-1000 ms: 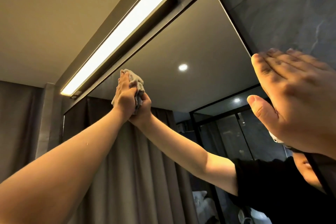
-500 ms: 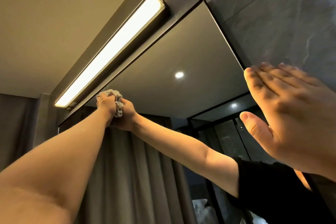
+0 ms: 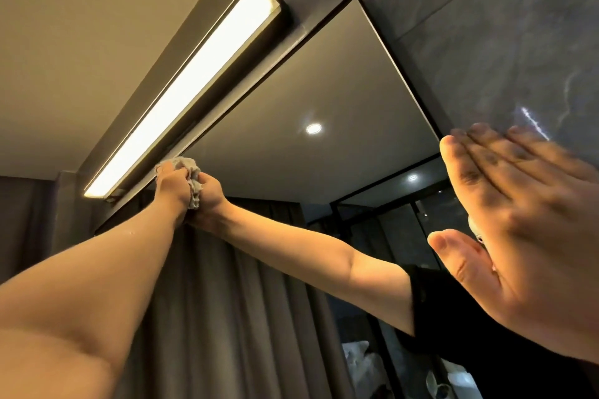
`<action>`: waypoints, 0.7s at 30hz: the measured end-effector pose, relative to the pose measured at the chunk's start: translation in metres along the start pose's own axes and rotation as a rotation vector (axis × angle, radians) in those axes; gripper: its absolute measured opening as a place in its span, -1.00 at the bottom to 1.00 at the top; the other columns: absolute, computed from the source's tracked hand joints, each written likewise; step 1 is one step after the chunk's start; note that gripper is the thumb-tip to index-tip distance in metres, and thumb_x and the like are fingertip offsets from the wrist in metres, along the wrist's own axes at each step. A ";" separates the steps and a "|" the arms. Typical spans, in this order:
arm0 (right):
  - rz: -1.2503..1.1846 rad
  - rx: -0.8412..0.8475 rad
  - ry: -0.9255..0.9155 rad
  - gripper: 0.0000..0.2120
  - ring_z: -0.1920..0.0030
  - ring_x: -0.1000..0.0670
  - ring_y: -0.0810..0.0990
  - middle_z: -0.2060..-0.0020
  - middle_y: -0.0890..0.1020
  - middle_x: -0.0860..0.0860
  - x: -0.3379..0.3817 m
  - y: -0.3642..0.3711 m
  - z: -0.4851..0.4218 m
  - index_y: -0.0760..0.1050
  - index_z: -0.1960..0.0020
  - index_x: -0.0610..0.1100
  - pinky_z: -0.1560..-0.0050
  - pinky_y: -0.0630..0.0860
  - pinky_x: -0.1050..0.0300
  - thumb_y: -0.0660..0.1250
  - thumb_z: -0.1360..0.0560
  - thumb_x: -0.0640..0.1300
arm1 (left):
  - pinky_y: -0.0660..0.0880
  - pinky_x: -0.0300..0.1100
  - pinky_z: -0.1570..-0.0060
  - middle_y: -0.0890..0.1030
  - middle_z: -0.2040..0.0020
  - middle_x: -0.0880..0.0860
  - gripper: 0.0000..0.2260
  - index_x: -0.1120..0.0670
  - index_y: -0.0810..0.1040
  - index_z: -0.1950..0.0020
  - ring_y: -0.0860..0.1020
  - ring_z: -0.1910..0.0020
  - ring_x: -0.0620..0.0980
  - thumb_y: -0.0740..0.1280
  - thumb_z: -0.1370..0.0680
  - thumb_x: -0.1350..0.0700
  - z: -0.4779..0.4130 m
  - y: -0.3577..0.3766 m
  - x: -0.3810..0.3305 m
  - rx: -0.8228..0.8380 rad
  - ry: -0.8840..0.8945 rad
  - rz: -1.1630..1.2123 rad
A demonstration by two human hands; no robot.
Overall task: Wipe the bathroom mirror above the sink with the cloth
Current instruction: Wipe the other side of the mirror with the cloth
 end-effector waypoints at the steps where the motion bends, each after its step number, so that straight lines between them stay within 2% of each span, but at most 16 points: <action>1: -0.050 0.033 0.021 -0.62 -0.01 0.00 0.56 0.11 0.65 -0.04 0.002 0.000 -0.003 0.47 -0.28 -0.16 -0.09 0.48 0.16 -0.06 -0.67 -0.14 | 0.40 -0.34 0.41 0.54 0.42 -0.08 -0.70 0.07 0.45 0.23 0.46 0.49 -0.20 0.04 -0.55 0.35 0.005 0.006 -0.006 0.024 0.035 0.030; 3: -0.176 0.104 0.021 -0.54 -0.04 0.01 0.55 0.02 0.58 -0.07 0.010 0.003 0.000 0.28 -0.48 -0.26 -0.14 0.46 0.19 -0.10 -0.67 -0.15 | 0.44 -0.30 0.26 0.53 0.30 0.01 -0.68 0.01 0.48 0.22 0.49 0.35 -0.13 0.05 -0.53 0.33 0.008 0.015 -0.015 0.035 0.109 0.057; 4: -0.205 0.143 0.044 -0.52 -0.09 -0.01 0.54 -0.02 0.56 -0.08 0.012 0.010 0.001 0.22 -0.53 -0.28 -0.20 0.43 0.17 -0.11 -0.67 -0.14 | 0.45 -0.24 0.16 0.51 0.20 0.08 -0.70 -0.05 0.50 0.21 0.49 0.25 -0.05 0.07 -0.51 0.27 0.003 0.012 -0.014 0.040 0.140 0.034; 6: -0.231 0.195 0.048 -0.51 -0.15 -0.04 0.53 -0.04 0.56 -0.08 0.017 0.016 0.005 0.21 -0.53 -0.28 -0.28 0.40 0.13 -0.10 -0.67 -0.11 | 0.45 -0.13 -0.04 0.51 0.04 0.18 -0.76 -0.08 0.55 0.15 0.50 0.08 0.06 0.10 -0.45 0.14 -0.011 0.010 -0.006 0.069 0.162 -0.053; 7: -0.247 0.219 0.077 -0.53 -0.12 -0.02 0.55 -0.01 0.58 -0.07 0.016 0.018 0.006 0.28 -0.50 -0.26 -0.24 0.43 0.15 -0.10 -0.68 -0.11 | 0.46 -0.10 -0.11 0.52 -0.02 0.20 -0.77 -0.05 0.55 0.07 0.51 0.02 0.08 0.11 -0.45 0.10 -0.016 0.009 -0.002 0.071 0.141 -0.076; 8: -0.243 0.221 0.101 -0.55 -0.06 0.00 0.58 0.03 0.61 -0.05 0.016 0.020 0.006 0.35 -0.43 -0.24 -0.17 0.46 0.17 -0.10 -0.68 -0.11 | 0.47 -0.11 -0.12 0.53 -0.04 0.21 -0.78 0.02 0.54 0.02 0.53 0.03 0.08 0.12 -0.47 0.10 -0.024 0.008 0.004 0.056 0.112 -0.081; 9: -0.241 0.229 0.109 -0.57 -0.04 0.00 0.59 0.09 0.63 -0.04 0.018 0.022 0.006 0.41 -0.36 -0.23 -0.12 0.48 0.17 -0.10 -0.68 -0.11 | 0.50 -0.13 -0.02 0.54 0.03 0.22 -0.80 0.11 0.52 0.04 0.55 0.13 0.05 0.13 -0.50 0.15 -0.026 0.006 0.003 0.046 0.105 -0.095; 11: -0.173 0.235 0.161 -0.63 -0.18 -0.11 0.54 0.14 0.61 -0.07 0.014 0.028 0.009 0.47 -0.19 -0.18 -0.19 0.45 0.07 -0.08 -0.67 -0.12 | 0.46 -0.15 0.28 0.56 0.30 0.14 -0.81 0.10 0.52 0.25 0.50 0.43 -0.05 0.14 -0.47 0.19 -0.026 -0.004 0.007 -0.022 0.056 -0.148; 12: -0.116 0.210 0.157 -0.67 -0.21 -0.14 0.52 0.15 0.59 -0.07 0.013 0.028 0.012 0.46 -0.10 -0.15 -0.26 0.40 0.03 -0.08 -0.67 -0.11 | 0.46 -0.09 0.33 0.56 0.41 0.09 -0.79 0.08 0.52 0.34 0.49 0.49 -0.01 0.14 -0.42 0.15 -0.026 -0.010 0.014 -0.064 0.039 -0.209; 13: -0.071 0.185 0.160 -0.68 -0.14 -0.10 0.52 0.17 0.59 -0.06 0.010 0.026 0.015 0.44 -0.03 -0.12 -0.28 0.38 0.04 -0.09 -0.66 -0.10 | 0.51 0.02 0.31 0.57 0.43 0.11 -0.78 0.06 0.55 0.36 0.53 0.45 0.07 0.14 -0.38 0.11 -0.018 -0.012 0.017 -0.087 0.014 -0.260; 14: -0.057 0.193 0.192 -0.66 -0.04 -0.02 0.52 0.20 0.60 -0.03 0.004 0.027 0.020 0.43 -0.01 -0.10 -0.27 0.38 0.10 -0.11 -0.66 -0.10 | 0.55 0.17 0.18 0.61 0.31 0.19 -0.79 0.04 0.59 0.30 0.59 0.29 0.17 0.16 -0.36 0.10 -0.014 -0.014 0.030 -0.081 -0.070 -0.224; 15: -0.108 0.221 0.238 -0.65 0.03 0.02 0.50 0.20 0.60 0.00 -0.006 0.029 0.021 0.43 -0.04 -0.08 -0.27 0.37 0.13 -0.13 -0.66 -0.10 | 0.52 0.24 -0.02 0.60 0.08 0.30 -0.81 0.04 0.62 0.17 0.59 0.05 0.28 0.21 -0.39 0.12 -0.003 -0.013 0.033 -0.076 -0.132 -0.238; 16: -0.147 0.244 0.255 -0.63 0.05 0.04 0.49 0.17 0.60 0.00 -0.013 0.030 0.019 0.44 -0.11 -0.07 -0.31 0.35 0.13 -0.15 -0.67 -0.11 | 0.44 0.24 -0.18 0.51 -0.12 0.37 -0.80 0.13 0.61 -0.01 0.50 -0.14 0.35 0.26 -0.45 0.17 0.006 -0.015 0.036 -0.078 -0.194 -0.333; 17: -0.173 0.261 0.264 -0.62 0.04 0.04 0.50 0.16 0.62 0.00 -0.020 0.028 0.017 0.44 -0.15 -0.07 -0.32 0.35 0.13 -0.15 -0.67 -0.10 | 0.36 0.22 -0.26 0.43 -0.23 0.39 -0.75 0.23 0.55 -0.15 0.41 -0.24 0.38 0.28 -0.49 0.22 0.004 -0.017 0.041 -0.086 -0.200 -0.375; 19: -0.189 0.251 0.247 -0.61 -0.01 0.01 0.53 0.18 0.68 0.02 -0.023 0.026 0.020 0.48 -0.15 -0.09 -0.19 0.44 0.15 -0.11 -0.67 -0.07 | 0.36 0.23 -0.26 0.42 -0.24 0.40 -0.63 0.28 0.49 -0.21 0.40 -0.24 0.41 0.30 -0.46 0.13 0.006 -0.013 0.045 -0.050 -0.172 -0.242; 21: -0.212 0.198 0.236 -0.56 -0.11 -0.02 0.53 0.08 0.68 -0.01 -0.026 0.022 0.023 0.45 -0.33 -0.17 -0.17 0.44 0.17 -0.09 -0.67 -0.05 | 0.46 0.18 -0.18 0.50 -0.15 0.33 -0.54 0.21 0.47 -0.21 0.50 -0.16 0.35 0.19 -0.40 -0.01 0.006 -0.018 0.045 -0.076 -0.083 -0.138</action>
Point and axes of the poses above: each hand's wrist, its own z-axis away from the middle knuckle, its own y-axis out of the palm, x = y × z, the point moved 10 cm from there along -z, towards the middle knuckle
